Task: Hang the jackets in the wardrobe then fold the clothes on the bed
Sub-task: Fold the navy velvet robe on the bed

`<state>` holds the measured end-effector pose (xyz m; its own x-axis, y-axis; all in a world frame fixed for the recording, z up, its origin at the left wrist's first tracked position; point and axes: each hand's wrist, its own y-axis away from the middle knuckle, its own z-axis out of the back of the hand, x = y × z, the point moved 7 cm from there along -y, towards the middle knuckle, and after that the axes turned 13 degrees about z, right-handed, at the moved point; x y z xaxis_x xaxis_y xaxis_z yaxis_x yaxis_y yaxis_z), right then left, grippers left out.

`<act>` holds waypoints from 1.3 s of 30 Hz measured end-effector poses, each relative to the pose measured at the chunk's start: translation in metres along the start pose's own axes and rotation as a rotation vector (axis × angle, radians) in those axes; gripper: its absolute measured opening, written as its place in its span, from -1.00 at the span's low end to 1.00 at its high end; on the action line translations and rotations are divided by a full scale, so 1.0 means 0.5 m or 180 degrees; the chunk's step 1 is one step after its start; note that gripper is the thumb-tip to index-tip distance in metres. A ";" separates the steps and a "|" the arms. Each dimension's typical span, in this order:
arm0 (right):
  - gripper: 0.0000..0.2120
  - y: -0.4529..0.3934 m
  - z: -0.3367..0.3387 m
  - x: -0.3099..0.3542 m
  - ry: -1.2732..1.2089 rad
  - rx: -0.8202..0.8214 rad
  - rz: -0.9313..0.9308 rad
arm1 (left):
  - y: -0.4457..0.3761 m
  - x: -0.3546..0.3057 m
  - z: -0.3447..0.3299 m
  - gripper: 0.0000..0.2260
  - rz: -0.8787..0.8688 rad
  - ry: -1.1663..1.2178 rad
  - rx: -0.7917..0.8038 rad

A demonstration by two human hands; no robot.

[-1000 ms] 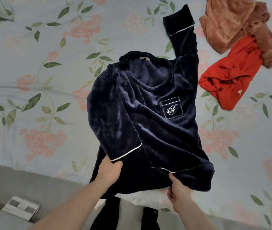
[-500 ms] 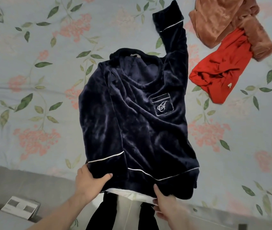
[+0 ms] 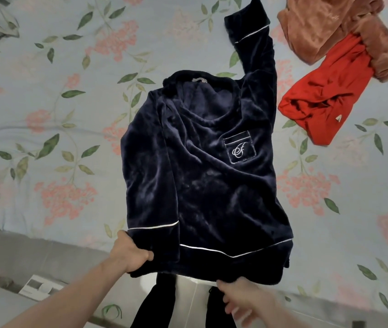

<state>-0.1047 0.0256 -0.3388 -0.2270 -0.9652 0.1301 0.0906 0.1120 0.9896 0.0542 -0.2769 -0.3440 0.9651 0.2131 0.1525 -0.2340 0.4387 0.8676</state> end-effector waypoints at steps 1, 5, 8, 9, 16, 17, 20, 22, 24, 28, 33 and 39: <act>-0.56 0.008 0.008 0.028 0.0430 0.0168 0.0202 | 0.006 -0.009 0.011 -0.09 -0.0055 -0.0046 -0.0182; -0.81 0.008 0.115 0.162 0.0001 -0.0903 0.1462 | 0.086 -0.124 0.082 0.01 -0.1446 -0.0315 -0.1666; -0.90 0.032 0.233 0.235 0.0382 -0.2335 0.2251 | 0.133 -0.227 0.062 -0.14 -0.2346 -0.0798 -0.1751; -0.83 0.026 0.256 0.244 0.0518 -0.2515 0.2281 | 0.138 -0.264 0.048 -0.17 -0.2511 -0.1020 -0.1689; -0.40 -0.090 0.251 0.216 0.1489 -0.1159 0.1190 | 0.153 -0.484 -0.017 -0.26 -0.3359 -0.2240 -0.1595; -0.42 -0.090 0.257 0.229 0.1537 -0.0969 0.1142 | 0.147 -0.502 -0.028 -0.25 -0.3288 -0.2385 -0.1492; -0.68 -0.080 0.313 0.290 0.1467 -0.0914 0.1191 | 0.103 -0.520 -0.049 -0.19 -0.2605 -0.2905 -0.0774; -0.86 -0.065 0.378 0.348 0.1365 -0.1490 0.1531 | 0.094 -0.529 -0.048 -0.19 -0.2332 -0.3228 -0.0429; -0.81 -0.050 0.436 0.404 0.1103 -0.2076 0.1952 | 0.107 -0.573 -0.019 -0.29 -0.2451 -0.2932 -0.0539; -0.57 -0.086 0.496 0.470 0.0804 -0.2206 0.2195 | 0.123 -0.695 0.100 -0.52 -0.2772 -0.1591 -0.1204; -0.30 -0.171 0.456 0.444 0.1005 -0.1564 0.1748 | 0.080 -0.797 0.158 -0.51 -0.2773 -0.1448 -0.1502; -0.31 -0.204 0.457 0.442 0.1075 -0.1785 0.1703 | 0.064 -0.866 0.140 -0.78 -0.2816 -0.1610 -0.1458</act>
<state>-0.3855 -0.1449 -0.3970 0.2773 -0.8442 0.4586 0.5916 0.5262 0.6109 -0.3630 -0.4161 -0.3492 0.7256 -0.6675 -0.1671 0.6384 0.5625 0.5254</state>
